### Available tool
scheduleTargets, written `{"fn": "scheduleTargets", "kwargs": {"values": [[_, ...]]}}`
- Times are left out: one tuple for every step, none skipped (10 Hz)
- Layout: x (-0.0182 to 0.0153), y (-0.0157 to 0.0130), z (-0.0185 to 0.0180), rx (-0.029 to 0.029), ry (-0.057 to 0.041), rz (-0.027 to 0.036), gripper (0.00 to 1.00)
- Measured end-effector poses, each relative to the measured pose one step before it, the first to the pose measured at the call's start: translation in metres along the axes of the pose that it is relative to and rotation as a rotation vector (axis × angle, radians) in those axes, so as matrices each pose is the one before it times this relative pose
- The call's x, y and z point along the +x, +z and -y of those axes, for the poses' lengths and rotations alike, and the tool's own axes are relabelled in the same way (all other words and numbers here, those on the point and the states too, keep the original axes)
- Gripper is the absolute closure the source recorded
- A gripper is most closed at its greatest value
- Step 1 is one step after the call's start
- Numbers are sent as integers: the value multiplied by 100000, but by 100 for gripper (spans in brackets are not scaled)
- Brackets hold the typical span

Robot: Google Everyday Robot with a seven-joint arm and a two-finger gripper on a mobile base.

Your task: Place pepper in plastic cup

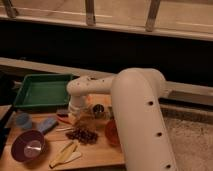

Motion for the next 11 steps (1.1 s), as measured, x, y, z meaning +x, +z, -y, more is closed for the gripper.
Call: {"fn": "scheduleTargets", "kwargs": {"values": [[57, -7, -9, 397, -125, -586, 100], [-23, -197, -146, 398, -435, -205, 100], [-105, -632, -134, 606, -539, 675, 100], [-249, -1150, -194, 750, -664, 1768, 100], [-328, -1114, -196, 771, -829, 1671, 100], [-417, -667, -256, 770, -1368, 930, 100], [-640, -728, -372, 1105, -1979, 1284, 100], [-589, -686, -375, 896, -1782, 1681, 100], [-394, -619, -95, 992, -1050, 1598, 100], [-636, -896, -84, 1540, -1368, 2545, 100], [-623, -468, -155, 1056, -1294, 1739, 100]]}}
